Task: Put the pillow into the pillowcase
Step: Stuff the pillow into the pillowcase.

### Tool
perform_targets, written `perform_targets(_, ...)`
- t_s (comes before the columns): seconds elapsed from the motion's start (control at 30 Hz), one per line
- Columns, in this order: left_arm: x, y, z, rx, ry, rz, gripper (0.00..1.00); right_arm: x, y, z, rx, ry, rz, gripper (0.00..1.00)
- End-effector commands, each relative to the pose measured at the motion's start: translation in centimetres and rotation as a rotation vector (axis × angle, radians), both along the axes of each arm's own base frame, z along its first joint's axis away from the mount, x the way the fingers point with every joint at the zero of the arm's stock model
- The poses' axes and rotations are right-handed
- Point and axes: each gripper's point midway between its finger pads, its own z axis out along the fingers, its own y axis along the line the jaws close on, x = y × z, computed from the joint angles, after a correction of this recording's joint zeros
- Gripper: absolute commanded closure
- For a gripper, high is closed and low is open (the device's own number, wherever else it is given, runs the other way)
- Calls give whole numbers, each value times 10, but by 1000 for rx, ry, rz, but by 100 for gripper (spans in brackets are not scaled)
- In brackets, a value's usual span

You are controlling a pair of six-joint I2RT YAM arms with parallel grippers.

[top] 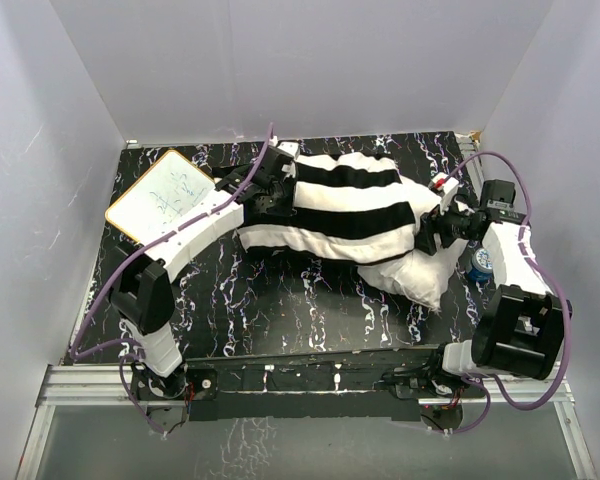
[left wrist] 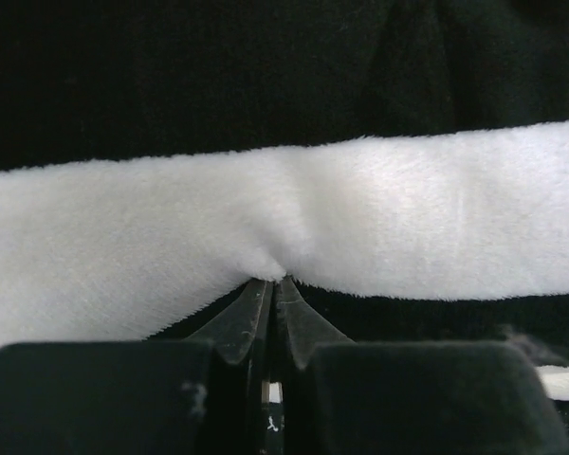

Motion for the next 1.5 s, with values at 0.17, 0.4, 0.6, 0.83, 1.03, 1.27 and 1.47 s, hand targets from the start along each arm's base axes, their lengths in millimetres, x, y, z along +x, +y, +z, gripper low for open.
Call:
perform_targets(0.17, -29, -76, 61, -381, 23, -354, 100, 27, 24, -3, 56, -70, 49, 90)
perform_targets(0.4, -75, -205, 105, -673, 177, -742, 100, 23, 107, 122, 296, -295, 236, 92)
perform_targets(0.6, -72, -176, 25, -602, 354, -633, 100, 32, 78, 131, 229, -328, 150, 92)
perform_targets(0.83, -59, -77, 43, -495, 112, -410, 66, 13, 35, 24, 18, -198, 47, 91)
perform_targets(1.03, -13, 10, 66, -222, -56, -130, 31, 2, 40, 18, 35, -177, 84, 91)
perform_targets(1.27, 20, 74, 20, 136, -51, 89, 25, 7, 39, 15, 44, -153, 77, 91)
perform_targets(1.47, 39, 53, -6, 149, 3, 16, 74, 7, 43, 11, 40, -139, 86, 91)
